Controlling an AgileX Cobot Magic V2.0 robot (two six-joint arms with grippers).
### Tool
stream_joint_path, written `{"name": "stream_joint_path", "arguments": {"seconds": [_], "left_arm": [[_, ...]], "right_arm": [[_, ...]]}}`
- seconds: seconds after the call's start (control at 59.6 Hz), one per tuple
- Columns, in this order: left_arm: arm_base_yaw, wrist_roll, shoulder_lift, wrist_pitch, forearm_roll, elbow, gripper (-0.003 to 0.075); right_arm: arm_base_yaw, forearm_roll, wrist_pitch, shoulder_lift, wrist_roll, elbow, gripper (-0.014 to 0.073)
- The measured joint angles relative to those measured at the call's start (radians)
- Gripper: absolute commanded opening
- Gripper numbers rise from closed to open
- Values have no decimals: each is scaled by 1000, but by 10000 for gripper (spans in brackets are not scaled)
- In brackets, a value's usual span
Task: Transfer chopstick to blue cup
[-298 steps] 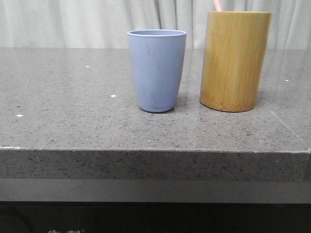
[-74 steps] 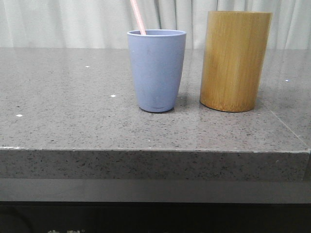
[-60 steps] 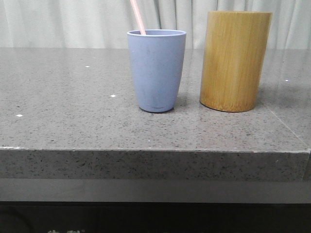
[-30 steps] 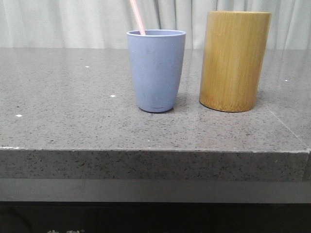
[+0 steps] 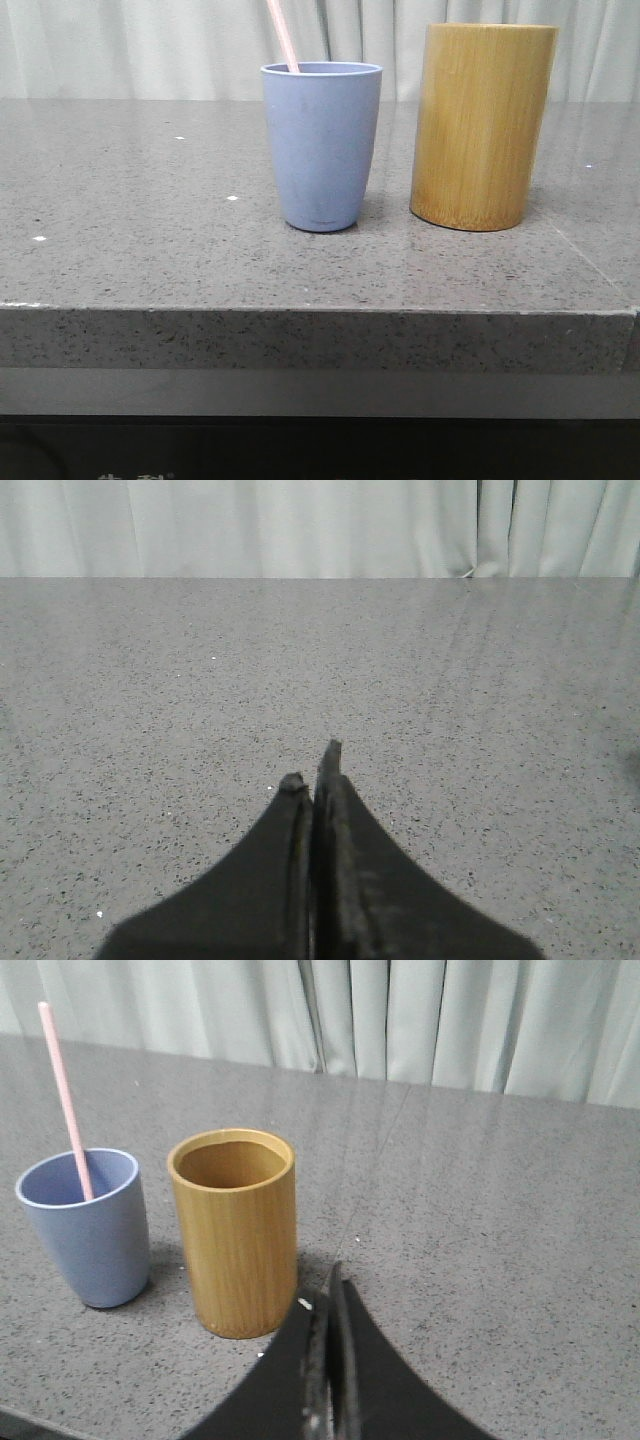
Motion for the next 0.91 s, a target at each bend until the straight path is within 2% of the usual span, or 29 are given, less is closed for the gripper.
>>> {"name": "stream_joint_path", "arguments": {"seconds": [0.218,0.906], "left_arm": [[0,0,0,0,0,0,-19],[0,0,0,0,0,0,-19]], "right_arm": [[0,14,-4,-116,0,56,-87],[0,16,-6,-118,0,58,-87]]}}
